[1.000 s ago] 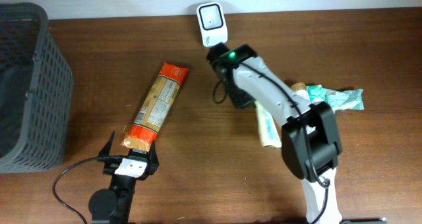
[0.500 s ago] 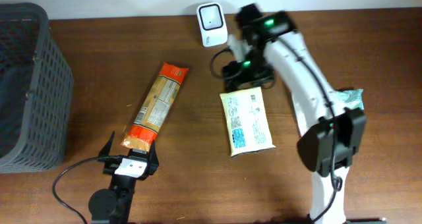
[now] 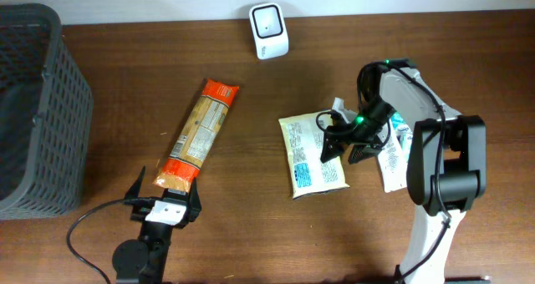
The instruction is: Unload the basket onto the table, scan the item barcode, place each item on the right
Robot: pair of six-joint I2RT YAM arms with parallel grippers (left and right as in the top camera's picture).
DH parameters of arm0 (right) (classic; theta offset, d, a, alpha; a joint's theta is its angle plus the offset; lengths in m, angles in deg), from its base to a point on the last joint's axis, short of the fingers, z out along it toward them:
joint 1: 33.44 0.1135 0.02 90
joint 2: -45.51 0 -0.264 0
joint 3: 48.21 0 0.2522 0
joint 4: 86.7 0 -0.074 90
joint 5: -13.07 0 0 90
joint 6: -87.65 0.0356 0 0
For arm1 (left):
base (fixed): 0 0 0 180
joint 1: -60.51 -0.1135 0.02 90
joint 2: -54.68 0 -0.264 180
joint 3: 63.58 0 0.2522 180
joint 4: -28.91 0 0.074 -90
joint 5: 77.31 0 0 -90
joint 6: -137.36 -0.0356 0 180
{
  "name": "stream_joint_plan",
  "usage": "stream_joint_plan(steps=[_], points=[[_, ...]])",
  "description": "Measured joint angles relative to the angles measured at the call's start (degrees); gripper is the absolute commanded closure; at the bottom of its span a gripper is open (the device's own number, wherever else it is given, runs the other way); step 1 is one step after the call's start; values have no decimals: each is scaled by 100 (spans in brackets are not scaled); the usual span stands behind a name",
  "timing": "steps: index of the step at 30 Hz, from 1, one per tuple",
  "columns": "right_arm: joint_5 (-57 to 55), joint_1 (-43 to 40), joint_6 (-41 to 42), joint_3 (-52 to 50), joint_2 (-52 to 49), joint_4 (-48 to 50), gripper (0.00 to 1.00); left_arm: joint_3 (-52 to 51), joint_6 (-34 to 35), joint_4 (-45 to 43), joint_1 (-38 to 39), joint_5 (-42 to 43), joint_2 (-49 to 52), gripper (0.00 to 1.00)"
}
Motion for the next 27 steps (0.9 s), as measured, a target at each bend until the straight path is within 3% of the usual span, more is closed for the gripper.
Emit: stream_joint_plan(steps=[5,8,11,12,13,17,19,22,27], points=[[409,0,0,-796,-4,442,17,0,0,-2,0,0,0,1],[728,0,22,-1097,20,702,32,0,0,-2,0,0,0,1],[1064,0,190,-1204,37,1263,62,0,0,-2,0,0,0,1],[1078,0,282,-1209,42,1471,84,0,0,-2,0,0,0,1],[1110,0,431,-1222,42,1720,95,0,0,-4,0,0,0,1],[1388,0,1005,-1246,42,2734,96,0,0,-2,0,0,0,1],[1432,0,1106,-1198,42,2780,96,0,-2,-2,0,0,0,1],[1368,11,927,-717,44,2208,96,0,0,-2,0,0,0,1],[1147,531,-304,752,295,455,96,0,0,-2,0,0,0,1]])
